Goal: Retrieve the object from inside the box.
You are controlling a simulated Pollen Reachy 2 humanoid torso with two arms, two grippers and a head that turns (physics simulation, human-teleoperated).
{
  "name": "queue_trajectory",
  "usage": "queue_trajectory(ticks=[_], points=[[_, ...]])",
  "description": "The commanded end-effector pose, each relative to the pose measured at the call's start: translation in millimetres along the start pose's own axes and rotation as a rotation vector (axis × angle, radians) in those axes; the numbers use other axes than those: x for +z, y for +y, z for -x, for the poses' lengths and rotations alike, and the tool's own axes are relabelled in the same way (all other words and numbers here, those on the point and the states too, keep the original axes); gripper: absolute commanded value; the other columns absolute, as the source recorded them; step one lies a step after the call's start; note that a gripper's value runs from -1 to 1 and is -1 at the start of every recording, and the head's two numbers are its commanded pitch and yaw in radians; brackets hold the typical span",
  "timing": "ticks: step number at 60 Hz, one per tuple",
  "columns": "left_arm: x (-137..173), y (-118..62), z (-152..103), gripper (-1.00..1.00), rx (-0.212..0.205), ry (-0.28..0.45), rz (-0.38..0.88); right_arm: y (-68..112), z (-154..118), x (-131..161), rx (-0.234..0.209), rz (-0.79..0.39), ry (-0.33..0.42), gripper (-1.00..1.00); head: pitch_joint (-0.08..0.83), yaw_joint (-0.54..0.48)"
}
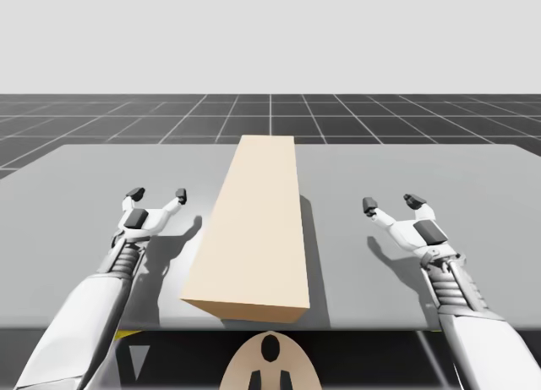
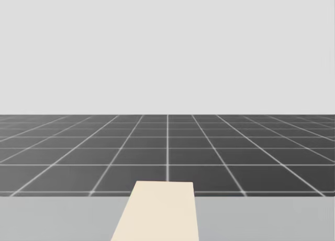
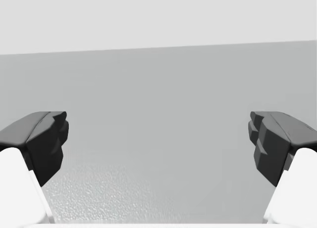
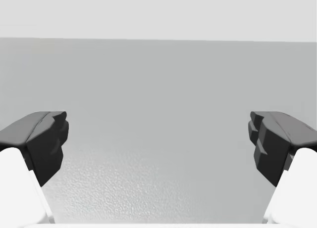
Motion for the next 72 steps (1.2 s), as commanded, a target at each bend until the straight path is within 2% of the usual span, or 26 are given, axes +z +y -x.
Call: queue_trajectory(ticks=[1, 6, 9, 10, 12, 15, 16, 19, 20, 22, 23, 26, 27, 30, 34, 40, 41, 43, 48, 52, 55, 59, 65, 72], points=[[0, -0.5, 0, -1.00, -0.003, 0.003, 0.000, 1.2, 1, 2, 0.009, -0.008, 0.012, -1.00, -0.023, 0.00], [-1, -1.1, 1, -1.00, -0.002, 0.022, 0.015, 3.8, 3, 0, -0.001, -0.059, 0.025, -1.00, -0.022, 0.00], [-2, -1.7, 4, -1.00, -0.006, 0.054, 0.037, 5.4, 8, -3, 0.014, -0.082, 0.057, -1.00, -0.022, 0.00], [-3, -2.7, 6, -1.00, -0.007, 0.082, 0.056, 6.2, 12, -4, 0.031, -0.094, 0.092, -1.00, -0.022, 0.00], [-3, -4.1, 8, -1.00, -0.004, 0.113, 0.076, 6.4, 14, -5, 0.025, -0.104, 0.104, -1.00, -0.021, 0.00], [-2, -8.7, 12, -1.00, -0.016, 0.142, 0.137, 9.0, 18, -7, 0.021, -0.156, 0.145, -1.00, -0.021, 0.00], [0, -13.8, 14, -1.00, -0.034, 0.167, 0.206, 11.8, 21, -7, 0.035, -0.180, 0.151, -1.00, -0.021, 0.00], [4, -20.0, 15, -1.00, -0.071, 0.152, 0.258, 14.2, 24, -7, 0.063, -0.224, 0.168, -1.00, -0.021, 0.00], [8, -27.0, 15, -1.00, -0.099, 0.150, 0.312, 16.6, 26, -7, 0.066, -0.245, 0.177, -1.00, -0.021, 0.00], [12, -31.9, 14, -1.00, -0.104, 0.146, 0.360, 19.2, 27, -7, 0.075, -0.253, 0.178, -1.00, -0.022, 0.00], [17, -39.4, 13, -1.00, -0.110, 0.130, 0.420, 22.5, 28, -7, 0.098, -0.274, 0.182, -1.00, -0.023, 0.00], [24, -46.9, 11, -1.00, -0.114, 0.121, 0.485, 25.4, 28, -6, 0.103, -0.303, 0.181, -1.00, -0.022, -0.01], [30, -54.1, 10, -1.00, -0.125, 0.107, 0.556, 28.1, 27, -4, 0.102, -0.334, 0.174, -1.00, -0.023, -0.01], [37, -61.1, 8, -1.00, -0.136, 0.086, 0.609, 30.4, 27, -3, 0.108, -0.369, 0.162, -1.00, -0.023, -0.01], [54, -79.1, 3, -1.00, -0.149, 0.051, 0.755, 38.2, 26, 3, 0.121, -0.479, 0.112, -1.00, -0.024, -0.01], [69, -95.3, -1, -1.00, -0.152, 0.025, 0.861, 48.8, 23, 8, 0.149, -0.561, 0.048, -1.00, -0.026, -0.01], [74, -100.6, -2, -1.00, -0.151, 0.019, 0.893, 52.1, 22, 10, 0.168, -0.581, 0.022, -1.00, -0.026, -0.01], [75, -102.4, -3, -1.00, -0.150, 0.018, 0.903, 53.2, 22, 11, 0.169, -0.588, 0.018, -1.00, -0.026, -0.01], [89, -120.0, -7, -1.00, -0.143, 0.006, 0.981, 59.8, 19, 16, 0.180, -0.638, -0.026, -1.00, -0.027, -0.02], [95, -128.9, -7, -1.00, -0.145, 0.005, 1.021, 59.7, 18, 17, 0.181, -0.645, -0.038, -1.00, -0.028, -0.02], [98, -132.7, -6, -1.00, -0.170, 0.009, 1.031, 59.1, 18, 17, 0.180, -0.644, -0.041, -1.00, -0.028, -0.02], [99, -135.7, -6, -1.00, -0.175, 0.012, 1.040, 58.4, 17, 18, 0.177, -0.643, -0.048, -1.00, -0.029, -0.02], [98, -135.3, -5, -1.00, -0.167, 0.011, 1.040, 58.3, 17, 18, 0.178, -0.643, -0.058, -1.00, -0.027, -0.02], [89, -135.1, -2, -1.00, -0.128, 0.015, 1.041, 59.2, 17, 18, 0.186, -0.650, -0.068, -1.00, -0.026, -0.02]])
